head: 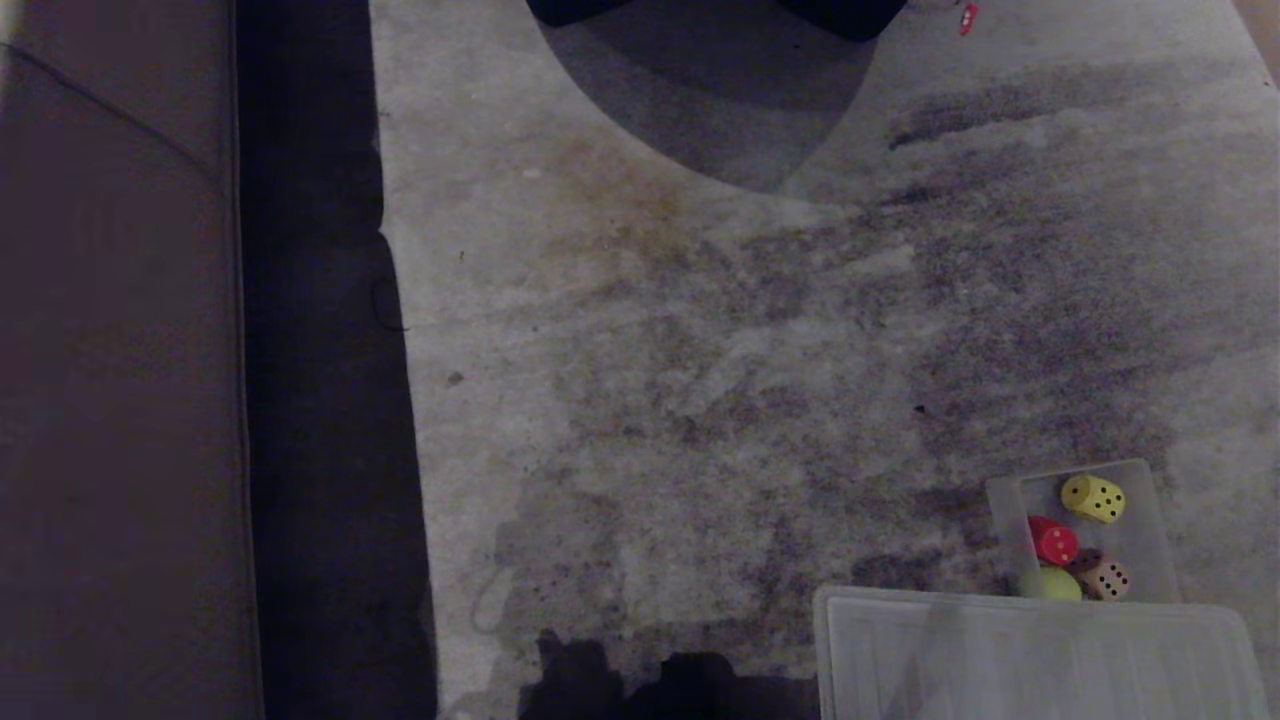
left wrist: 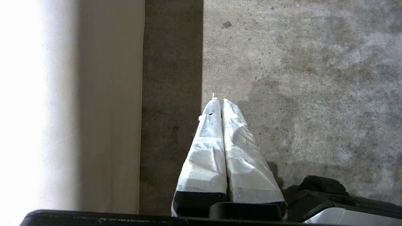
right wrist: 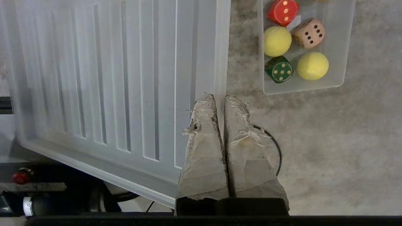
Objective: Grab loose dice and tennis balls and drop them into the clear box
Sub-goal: Close the lid
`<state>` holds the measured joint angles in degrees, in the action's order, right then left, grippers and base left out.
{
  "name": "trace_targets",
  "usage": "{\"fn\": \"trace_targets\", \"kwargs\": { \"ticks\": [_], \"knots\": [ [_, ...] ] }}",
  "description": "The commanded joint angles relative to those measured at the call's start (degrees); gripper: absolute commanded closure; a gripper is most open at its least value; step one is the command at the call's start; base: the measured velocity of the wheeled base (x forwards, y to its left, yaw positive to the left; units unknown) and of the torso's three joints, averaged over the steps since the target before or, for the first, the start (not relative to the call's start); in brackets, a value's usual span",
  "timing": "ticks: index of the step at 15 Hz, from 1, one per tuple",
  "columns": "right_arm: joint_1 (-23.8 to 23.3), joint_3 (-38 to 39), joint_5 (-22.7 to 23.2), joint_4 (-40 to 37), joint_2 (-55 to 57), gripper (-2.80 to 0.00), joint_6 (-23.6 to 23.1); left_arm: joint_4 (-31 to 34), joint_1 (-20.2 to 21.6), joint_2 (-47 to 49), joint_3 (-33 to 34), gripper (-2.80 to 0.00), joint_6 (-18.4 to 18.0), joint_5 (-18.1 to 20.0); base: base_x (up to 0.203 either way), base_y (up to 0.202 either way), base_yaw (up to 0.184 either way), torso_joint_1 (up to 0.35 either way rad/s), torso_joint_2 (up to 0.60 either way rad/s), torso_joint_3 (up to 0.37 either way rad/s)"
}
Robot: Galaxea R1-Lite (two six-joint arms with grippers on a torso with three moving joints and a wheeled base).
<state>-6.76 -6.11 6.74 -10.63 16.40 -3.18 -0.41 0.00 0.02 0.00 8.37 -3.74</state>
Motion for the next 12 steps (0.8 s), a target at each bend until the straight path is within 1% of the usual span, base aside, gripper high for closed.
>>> {"fn": "trace_targets", "kwargs": {
  "ticks": [1, 2, 4, 6, 7, 8, 9, 12],
  "knots": [
    [5.49, 0.03, -0.59, -0.04, -0.73, 0.00, 0.30, -0.02, 0.00, 0.06, 0.00, 0.00, 0.06, -0.04, 0.000, 0.000, 0.000, 0.000, 0.00, 0.000],
    [7.69, 0.14, -1.56, -0.46, -3.28, 0.00, 0.38, -0.02, 0.00, 0.05, 0.00, 0.00, 0.06, -0.04, 0.000, 0.000, 0.000, 0.000, 0.00, 0.000],
    [7.67, 0.26, -3.92, -2.95, -10.62, 0.00, 0.94, -0.02, 0.00, 0.04, 0.00, 0.00, 0.06, -0.04, 0.000, 0.000, 0.000, 0.000, 0.00, 0.000],
    [7.49, 0.48, -4.78, -3.14, -16.31, 0.00, 0.52, -0.02, 0.00, -0.02, 0.00, 0.00, 0.06, -0.04, 0.000, 0.000, 0.000, 0.000, 0.00, 0.000],
    [7.42, 0.70, -5.21, -2.92, -16.65, 0.00, 0.75, -0.02, 0.00, 0.06, 0.00, 0.00, 0.06, -0.04, 0.000, 0.000, 0.000, 0.000, 0.00, 0.000],
    [7.39, 0.82, -5.48, -2.83, -16.33, 0.00, 2.47, -0.02, 0.00, 0.06, 0.00, 0.00, 0.06, -0.04, 0.000, 0.000, 0.000, 0.000, 0.00, 0.000],
    [7.38, 0.83, -5.51, -2.82, -16.31, 0.00, 3.00, -0.02, 0.00, 0.06, 0.00, 0.00, 0.06, -0.04, 0.000, 0.000, 0.000, 0.000, 0.00, 0.000],
    [7.38, 0.83, -5.60, -2.82, -16.31, 0.00, 3.12, -0.02, 0.00, 0.06, 0.00, 0.00, 0.06, -0.04, 0.000, 0.000, 0.000, 0.000, 0.00, 0.000]
  ]
}}
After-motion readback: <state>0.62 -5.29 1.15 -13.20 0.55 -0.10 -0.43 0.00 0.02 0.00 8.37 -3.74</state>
